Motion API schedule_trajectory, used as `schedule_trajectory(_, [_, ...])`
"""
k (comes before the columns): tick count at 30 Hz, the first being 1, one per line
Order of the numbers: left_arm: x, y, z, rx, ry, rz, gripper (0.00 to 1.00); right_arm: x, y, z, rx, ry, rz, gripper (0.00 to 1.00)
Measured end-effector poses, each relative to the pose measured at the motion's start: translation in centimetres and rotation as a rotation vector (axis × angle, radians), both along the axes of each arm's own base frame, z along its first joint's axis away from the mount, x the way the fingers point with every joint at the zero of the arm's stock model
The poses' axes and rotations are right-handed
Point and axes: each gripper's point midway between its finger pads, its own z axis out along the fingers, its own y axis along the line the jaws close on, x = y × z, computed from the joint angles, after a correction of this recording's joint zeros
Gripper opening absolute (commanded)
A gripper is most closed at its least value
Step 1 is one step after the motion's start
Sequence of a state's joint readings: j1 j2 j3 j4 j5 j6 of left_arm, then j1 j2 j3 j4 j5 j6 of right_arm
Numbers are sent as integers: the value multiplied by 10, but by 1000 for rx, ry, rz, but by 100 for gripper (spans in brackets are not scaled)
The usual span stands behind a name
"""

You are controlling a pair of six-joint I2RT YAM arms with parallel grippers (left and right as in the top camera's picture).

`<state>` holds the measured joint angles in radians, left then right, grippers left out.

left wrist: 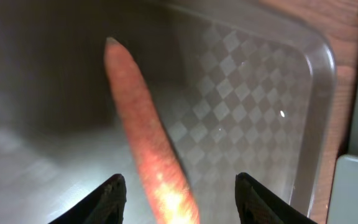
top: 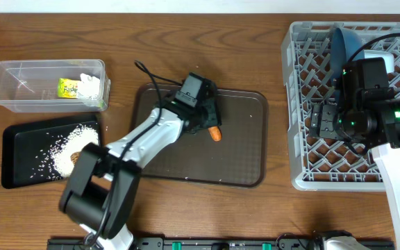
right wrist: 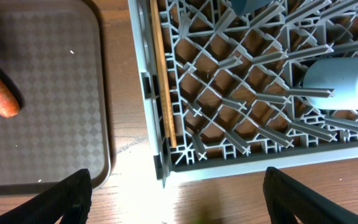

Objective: Sort waste into correct bins and load items into the dishwasher rack
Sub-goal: 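Return the left gripper to the brown tray and grasp the carrot, then carry the carrot onto the rice on the black tray and release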

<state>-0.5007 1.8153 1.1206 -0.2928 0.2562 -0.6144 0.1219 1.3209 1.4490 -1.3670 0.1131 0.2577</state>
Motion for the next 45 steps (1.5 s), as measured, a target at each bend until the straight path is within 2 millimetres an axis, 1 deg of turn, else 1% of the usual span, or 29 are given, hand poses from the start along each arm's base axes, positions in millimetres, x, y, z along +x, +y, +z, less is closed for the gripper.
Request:
schedule_trajectory(2, [-2,-2,-10,2,25,15,56,0,0,0,0,0,0,84])
schedule_trajectory(8, [-6,0,-34,29,87,48,56,0,0,0,0,1,0,84])
schedule_trajectory(12, [-4,0,-36,31,87,57,43,-1,0,0,-1,2,0,84])
schedule_trajectory(16, [-7,2,-38,40,103,63,29,-1,0,0,-1,3,0,84])
schedule_trajectory(17, [-8,3,-39,44,109,62,27,-1,0,0,-1,3,0,84])
schedule_trajectory(21, [-13,7,-40,72,138,61,27,-1,0,0,-1,5,0,84])
schedule_trajectory(27, [-26,25,-42,172,193,79,26,-1,0,-1,-1,6,0,84])
schedule_trajectory(32, [-34,51,-41,254,219,94,25,-2,0,-1,-1,8,0,84])
schedule_trajectory(35, [-37,79,-38,306,231,113,24,-2,0,-1,-1,8,0,84])
schedule_trajectory(37, [-38,100,-32,329,237,143,25,-2,0,-1,-2,8,2,84])
schedule_trajectory(39, [-34,120,-17,334,218,183,24,-2,0,-1,-3,9,4,84])
schedule_trajectory(42, [-29,154,17,336,162,268,25,-2,0,-1,-3,9,6,84])
schedule_trajectory(45, [-32,192,44,358,125,368,24,-2,0,-1,-4,9,6,84])
